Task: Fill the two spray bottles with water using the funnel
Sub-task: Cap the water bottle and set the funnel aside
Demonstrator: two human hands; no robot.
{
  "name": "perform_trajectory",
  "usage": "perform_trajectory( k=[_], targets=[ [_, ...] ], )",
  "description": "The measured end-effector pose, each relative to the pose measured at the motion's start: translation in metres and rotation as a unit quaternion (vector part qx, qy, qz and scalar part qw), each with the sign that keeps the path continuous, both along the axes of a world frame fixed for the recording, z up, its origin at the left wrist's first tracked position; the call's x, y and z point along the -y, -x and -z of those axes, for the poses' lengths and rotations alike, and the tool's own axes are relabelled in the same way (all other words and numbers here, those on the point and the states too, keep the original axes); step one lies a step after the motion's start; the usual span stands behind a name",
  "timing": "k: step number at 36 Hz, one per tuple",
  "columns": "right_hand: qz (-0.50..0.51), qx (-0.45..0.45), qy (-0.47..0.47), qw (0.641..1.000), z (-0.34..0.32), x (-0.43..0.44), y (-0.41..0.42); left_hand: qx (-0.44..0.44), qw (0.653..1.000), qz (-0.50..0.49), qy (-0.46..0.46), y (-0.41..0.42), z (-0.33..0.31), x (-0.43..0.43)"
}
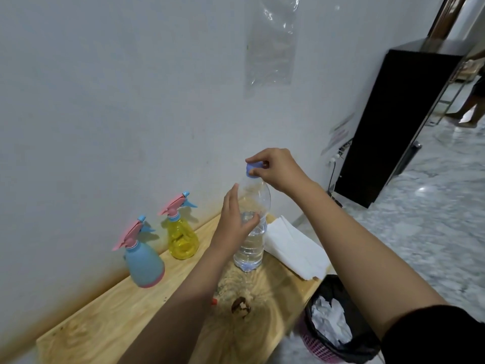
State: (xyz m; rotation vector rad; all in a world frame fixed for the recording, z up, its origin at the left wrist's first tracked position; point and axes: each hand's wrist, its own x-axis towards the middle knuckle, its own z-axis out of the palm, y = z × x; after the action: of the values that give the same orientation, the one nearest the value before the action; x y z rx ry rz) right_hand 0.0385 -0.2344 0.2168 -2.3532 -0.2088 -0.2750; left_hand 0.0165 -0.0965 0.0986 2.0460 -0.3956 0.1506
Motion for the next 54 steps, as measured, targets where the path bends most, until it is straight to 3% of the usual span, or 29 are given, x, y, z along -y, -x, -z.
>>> perform_trajectory(
  k=[10,17,26,46,54],
  targets=[
    [-0.062,-0.051,0.001,0.997,-0.011,0.018,-0.001,-0.002,1.0,0.009,0.003,-0.001,-0.001,0.003],
    [-0.005,-0.006,-0.044,0.999,-0.003,0.013,-0.005,-0.013,1.0,0.012,0.023,-0.001,-0.003,0.003],
    [-0.068,-0.061,0.018,0.996,-0.005,0.021,-0.006,-0.022,0.999,0.027,0.001,-0.005,-0.003,-0.001],
    [0.048,0.01,-0.031,0.998,0.014,-0.002,-0.001,-0.029,0.998,0.01,0.061,0.0,0.008,0.0],
    [-0.037,-0.059,-0.088,0.994,0.015,0.002,0.003,-0.02,0.998,0.011,0.057,-0.001,0.006,-0.004]
  ],
)
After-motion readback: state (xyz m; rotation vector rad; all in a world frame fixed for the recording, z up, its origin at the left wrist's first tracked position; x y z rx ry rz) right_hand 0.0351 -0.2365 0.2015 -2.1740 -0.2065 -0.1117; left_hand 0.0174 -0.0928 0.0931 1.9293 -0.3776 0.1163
